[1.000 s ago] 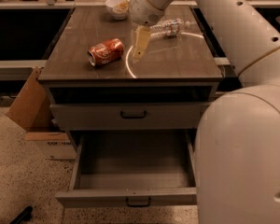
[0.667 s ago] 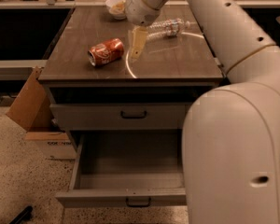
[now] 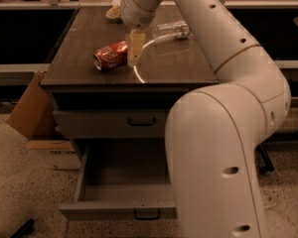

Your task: Place coke can into middle drawer

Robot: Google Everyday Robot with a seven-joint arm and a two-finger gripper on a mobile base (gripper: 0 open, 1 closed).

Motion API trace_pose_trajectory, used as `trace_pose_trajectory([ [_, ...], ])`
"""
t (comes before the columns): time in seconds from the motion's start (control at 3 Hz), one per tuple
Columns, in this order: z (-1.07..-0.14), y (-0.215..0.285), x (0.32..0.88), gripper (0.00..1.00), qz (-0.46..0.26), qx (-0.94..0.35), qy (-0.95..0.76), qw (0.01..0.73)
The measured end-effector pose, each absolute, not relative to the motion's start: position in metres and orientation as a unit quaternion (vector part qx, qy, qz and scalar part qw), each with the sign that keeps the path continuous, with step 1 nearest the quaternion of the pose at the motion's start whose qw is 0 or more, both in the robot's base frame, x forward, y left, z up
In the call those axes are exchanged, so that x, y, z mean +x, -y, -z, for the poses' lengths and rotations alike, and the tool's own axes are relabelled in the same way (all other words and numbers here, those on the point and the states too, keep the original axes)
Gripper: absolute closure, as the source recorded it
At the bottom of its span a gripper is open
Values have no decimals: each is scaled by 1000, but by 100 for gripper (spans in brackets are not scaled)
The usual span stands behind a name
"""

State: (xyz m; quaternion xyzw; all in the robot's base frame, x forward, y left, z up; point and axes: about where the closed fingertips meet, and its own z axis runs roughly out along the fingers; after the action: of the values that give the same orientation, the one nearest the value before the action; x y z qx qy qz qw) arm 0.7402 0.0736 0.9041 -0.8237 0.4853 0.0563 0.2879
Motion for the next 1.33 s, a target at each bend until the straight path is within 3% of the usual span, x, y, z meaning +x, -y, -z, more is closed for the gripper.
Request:
trace_pose_trajectory([
  [1.0,-856,-92,763,3,-33,-829,-508,233],
  [1.33,-848,-91,765,19,-38,-826,-514,228],
])
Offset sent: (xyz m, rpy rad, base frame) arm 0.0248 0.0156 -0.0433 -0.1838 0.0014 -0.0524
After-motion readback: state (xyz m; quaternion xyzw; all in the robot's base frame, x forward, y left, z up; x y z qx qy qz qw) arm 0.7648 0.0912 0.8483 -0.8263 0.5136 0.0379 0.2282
